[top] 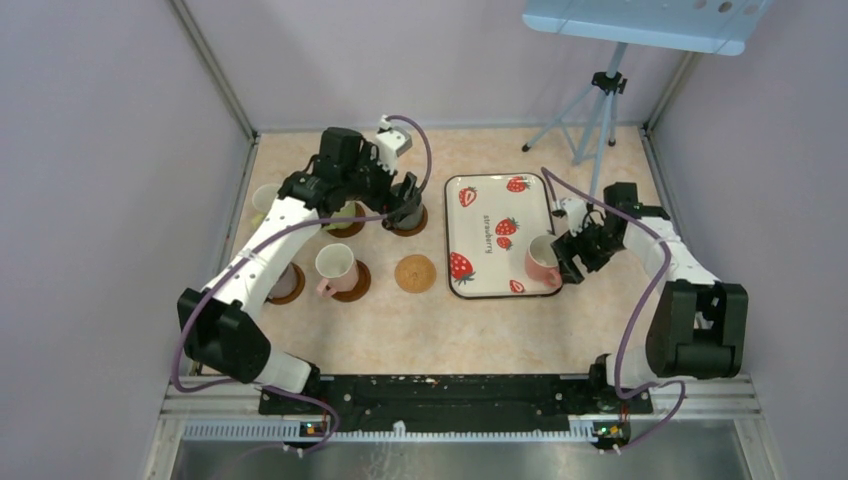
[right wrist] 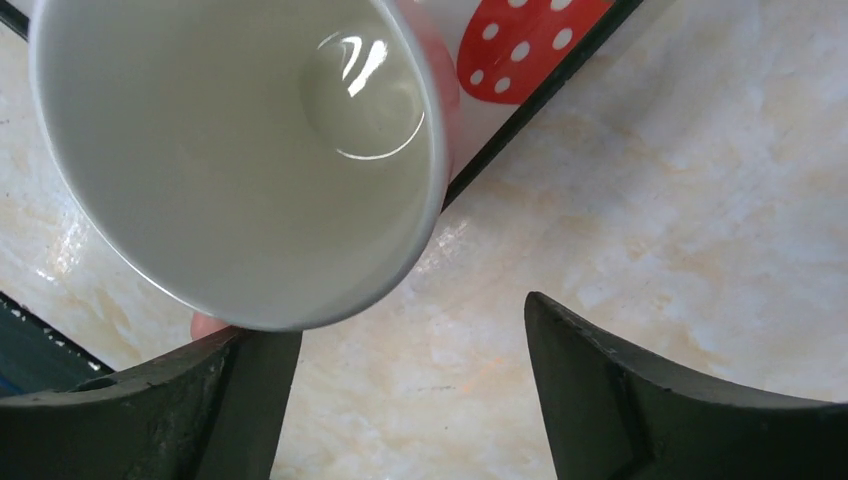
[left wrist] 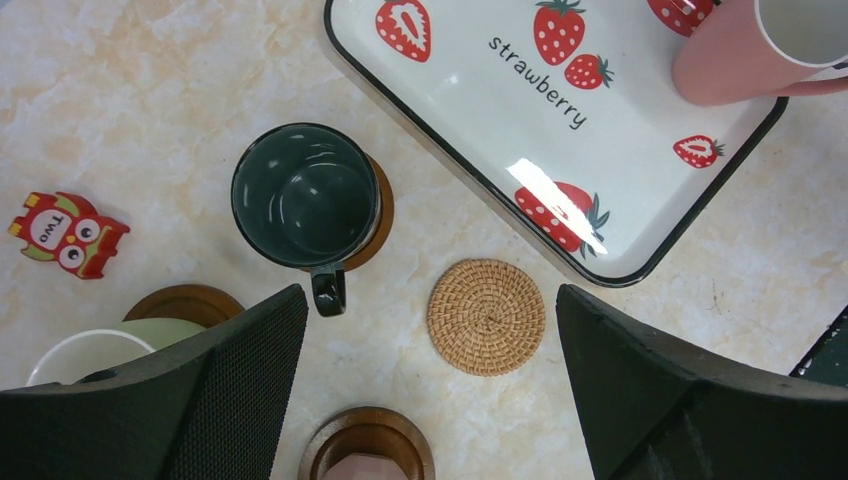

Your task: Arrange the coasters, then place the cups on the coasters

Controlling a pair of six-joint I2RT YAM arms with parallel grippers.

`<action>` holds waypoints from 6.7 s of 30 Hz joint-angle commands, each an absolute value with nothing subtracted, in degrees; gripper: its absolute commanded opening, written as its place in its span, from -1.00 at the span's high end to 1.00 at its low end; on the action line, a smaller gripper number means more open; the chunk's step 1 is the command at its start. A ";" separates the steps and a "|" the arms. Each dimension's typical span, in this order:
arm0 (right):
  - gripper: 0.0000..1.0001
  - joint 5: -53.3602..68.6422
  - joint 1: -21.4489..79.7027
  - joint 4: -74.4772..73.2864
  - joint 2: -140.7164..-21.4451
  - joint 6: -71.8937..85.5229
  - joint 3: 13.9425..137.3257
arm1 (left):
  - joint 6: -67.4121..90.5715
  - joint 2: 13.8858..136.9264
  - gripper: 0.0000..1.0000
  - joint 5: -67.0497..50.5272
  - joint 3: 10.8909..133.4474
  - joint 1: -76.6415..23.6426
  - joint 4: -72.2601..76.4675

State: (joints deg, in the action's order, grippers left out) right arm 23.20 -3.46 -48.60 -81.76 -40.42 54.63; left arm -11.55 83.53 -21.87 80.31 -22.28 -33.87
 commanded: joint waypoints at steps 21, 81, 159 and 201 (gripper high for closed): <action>-0.72 19.96 10.34 -41.95 -78.29 -21.54 55.91 | -6.65 87.72 -0.97 -19.19 73.26 -34.78 -22.12; -0.84 32.81 -14.50 -51.31 -82.55 -21.26 73.28 | -3.16 123.21 -0.27 0.54 99.30 -56.80 -20.74; -0.80 32.05 -14.58 -51.63 -83.67 -19.08 73.91 | 6.66 74.63 0.61 3.96 39.20 -39.55 -8.03; -0.78 29.43 -3.02 -44.09 -91.72 -16.20 78.04 | -1.39 75.75 -0.97 -6.26 78.31 -33.70 -33.00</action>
